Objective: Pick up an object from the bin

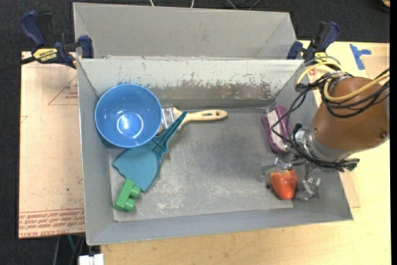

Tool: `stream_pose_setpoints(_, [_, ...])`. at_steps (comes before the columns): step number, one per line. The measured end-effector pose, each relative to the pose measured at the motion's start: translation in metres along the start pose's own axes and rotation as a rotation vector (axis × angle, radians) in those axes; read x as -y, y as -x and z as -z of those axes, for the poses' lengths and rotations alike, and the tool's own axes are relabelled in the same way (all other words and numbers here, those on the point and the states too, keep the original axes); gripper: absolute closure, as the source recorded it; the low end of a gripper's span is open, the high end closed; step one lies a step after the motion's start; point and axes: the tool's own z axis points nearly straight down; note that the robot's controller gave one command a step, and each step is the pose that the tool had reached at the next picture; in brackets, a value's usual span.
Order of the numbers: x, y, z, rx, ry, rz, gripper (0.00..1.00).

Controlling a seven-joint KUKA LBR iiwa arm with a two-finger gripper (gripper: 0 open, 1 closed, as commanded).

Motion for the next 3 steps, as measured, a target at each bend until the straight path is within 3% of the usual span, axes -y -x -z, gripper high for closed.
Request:
stream_pose_setpoints(1, [0.005,-0.001,-0.018,0.013,0.013,0.081,1.0])
stream_pose_setpoints(2, [0.005,-0.001,-0.018,0.013,0.013,0.081,1.0])
stream_pose_setpoints(3, [0.004,-0.002,0.007,0.011,0.013,0.081,1.0])
